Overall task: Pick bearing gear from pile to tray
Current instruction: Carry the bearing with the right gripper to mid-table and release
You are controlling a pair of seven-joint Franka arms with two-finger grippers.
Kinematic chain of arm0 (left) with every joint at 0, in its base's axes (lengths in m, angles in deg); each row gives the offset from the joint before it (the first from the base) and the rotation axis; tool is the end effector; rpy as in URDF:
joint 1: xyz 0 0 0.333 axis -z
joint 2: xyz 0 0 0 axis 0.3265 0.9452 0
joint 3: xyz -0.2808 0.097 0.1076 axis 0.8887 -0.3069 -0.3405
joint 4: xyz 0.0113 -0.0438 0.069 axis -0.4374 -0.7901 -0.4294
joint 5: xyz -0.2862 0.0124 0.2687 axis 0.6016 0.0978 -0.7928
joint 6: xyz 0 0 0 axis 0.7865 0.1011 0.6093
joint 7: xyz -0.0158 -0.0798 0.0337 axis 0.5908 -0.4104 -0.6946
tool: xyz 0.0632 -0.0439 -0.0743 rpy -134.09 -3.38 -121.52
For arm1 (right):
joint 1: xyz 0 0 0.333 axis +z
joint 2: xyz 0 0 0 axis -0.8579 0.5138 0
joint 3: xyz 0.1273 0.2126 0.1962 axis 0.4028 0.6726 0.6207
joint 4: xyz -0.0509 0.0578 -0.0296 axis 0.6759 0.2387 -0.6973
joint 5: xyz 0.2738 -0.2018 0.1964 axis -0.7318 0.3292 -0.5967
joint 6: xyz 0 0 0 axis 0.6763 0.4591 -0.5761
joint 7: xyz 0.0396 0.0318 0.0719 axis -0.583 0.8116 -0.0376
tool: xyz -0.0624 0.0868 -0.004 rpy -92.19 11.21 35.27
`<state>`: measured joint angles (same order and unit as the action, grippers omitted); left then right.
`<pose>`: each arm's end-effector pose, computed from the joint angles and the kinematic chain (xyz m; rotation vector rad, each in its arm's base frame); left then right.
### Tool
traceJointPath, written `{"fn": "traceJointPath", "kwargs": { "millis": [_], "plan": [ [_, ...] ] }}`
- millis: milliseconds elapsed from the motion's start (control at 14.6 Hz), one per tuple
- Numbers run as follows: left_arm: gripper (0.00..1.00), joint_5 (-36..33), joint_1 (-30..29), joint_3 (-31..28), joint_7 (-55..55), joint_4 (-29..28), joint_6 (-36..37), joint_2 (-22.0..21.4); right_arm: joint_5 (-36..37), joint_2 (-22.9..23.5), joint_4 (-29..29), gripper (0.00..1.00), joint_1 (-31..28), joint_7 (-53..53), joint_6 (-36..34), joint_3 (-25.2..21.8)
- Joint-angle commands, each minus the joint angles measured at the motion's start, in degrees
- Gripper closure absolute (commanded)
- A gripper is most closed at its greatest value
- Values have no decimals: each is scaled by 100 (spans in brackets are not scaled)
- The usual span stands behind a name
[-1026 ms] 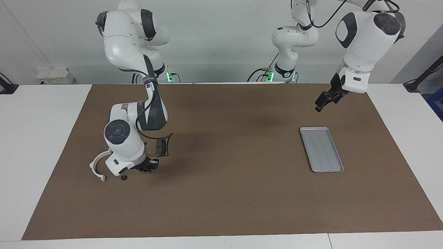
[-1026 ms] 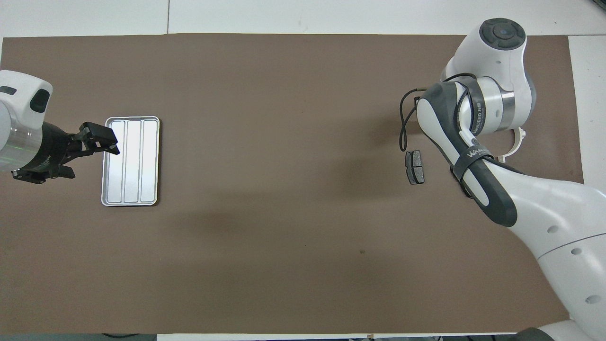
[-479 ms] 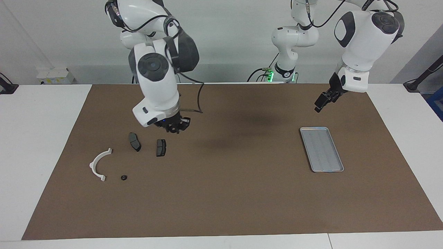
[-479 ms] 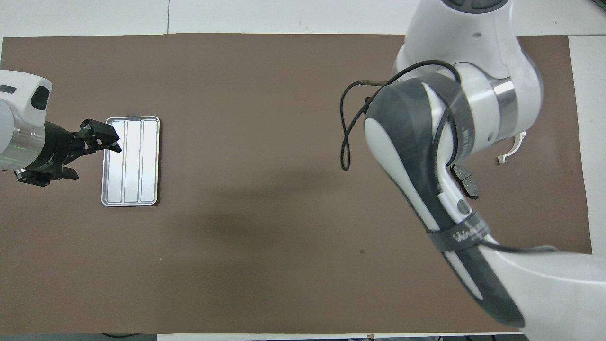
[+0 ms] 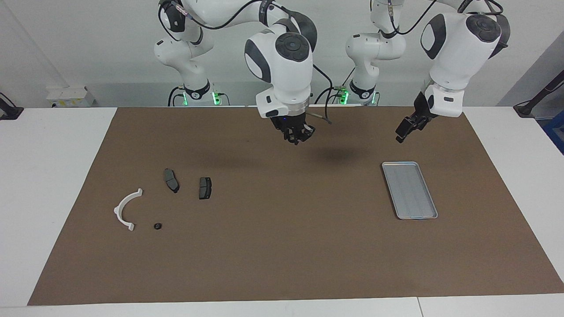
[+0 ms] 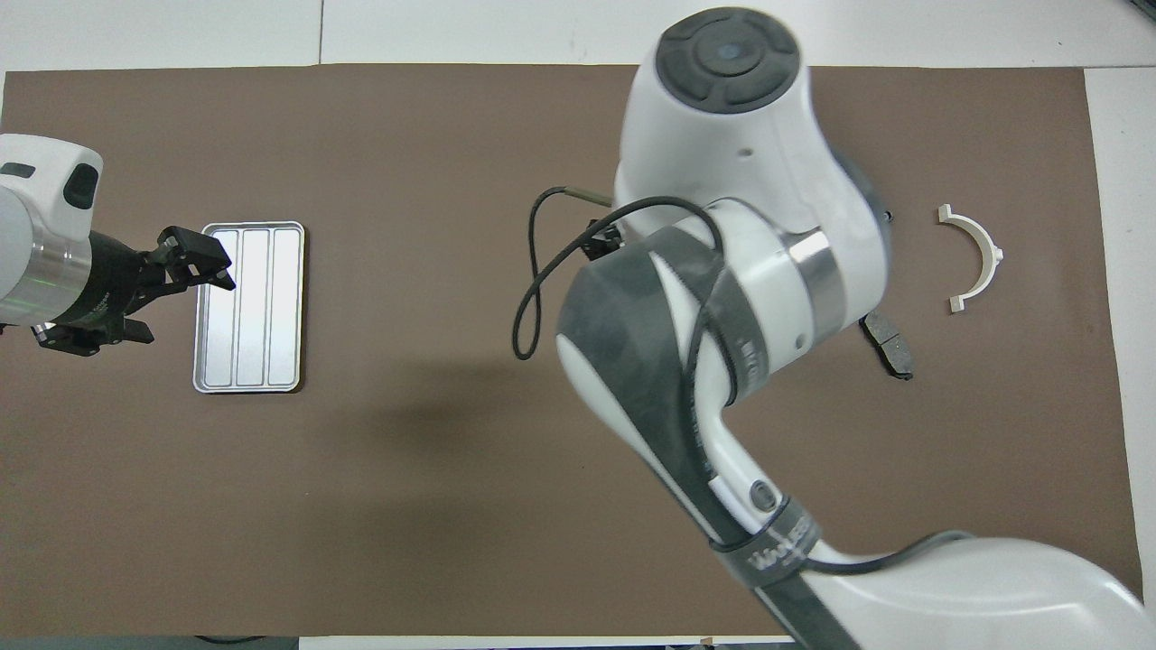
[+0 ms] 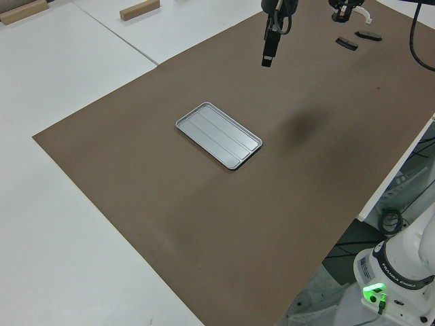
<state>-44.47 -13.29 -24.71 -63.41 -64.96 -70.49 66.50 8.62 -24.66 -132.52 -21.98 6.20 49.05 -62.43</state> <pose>0.5369 -0.0818 0.5569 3.0155 0.7567 -0.0237 0.5423 0.4276 0.5101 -2.9666 0.9424 0.1726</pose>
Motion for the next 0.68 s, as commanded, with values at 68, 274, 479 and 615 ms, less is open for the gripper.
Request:
{"fn": "traceJointPath", "kwargs": {
  "millis": [68, 274, 479, 615],
  "plan": [
    [0, 3, 4, -53, -101, -31, -66, -98, -41, 387, -65, 100, 174, 564, 671, -27],
    [0, 3, 22, -45, -92, -92, -93, -115, 468, 993, -57, 100, 499, 1030, 1170, -36],
    [0, 47, 30, -27, -83, -268, -355, -177, 504, 1284, -179, 100, 508, 1092, 1813, -36],
    [0, 56, 109, -18, -206, -365, -488, -151, 504, 1364, -416, 100, 499, 1084, 2304, -36]
  ]
}}
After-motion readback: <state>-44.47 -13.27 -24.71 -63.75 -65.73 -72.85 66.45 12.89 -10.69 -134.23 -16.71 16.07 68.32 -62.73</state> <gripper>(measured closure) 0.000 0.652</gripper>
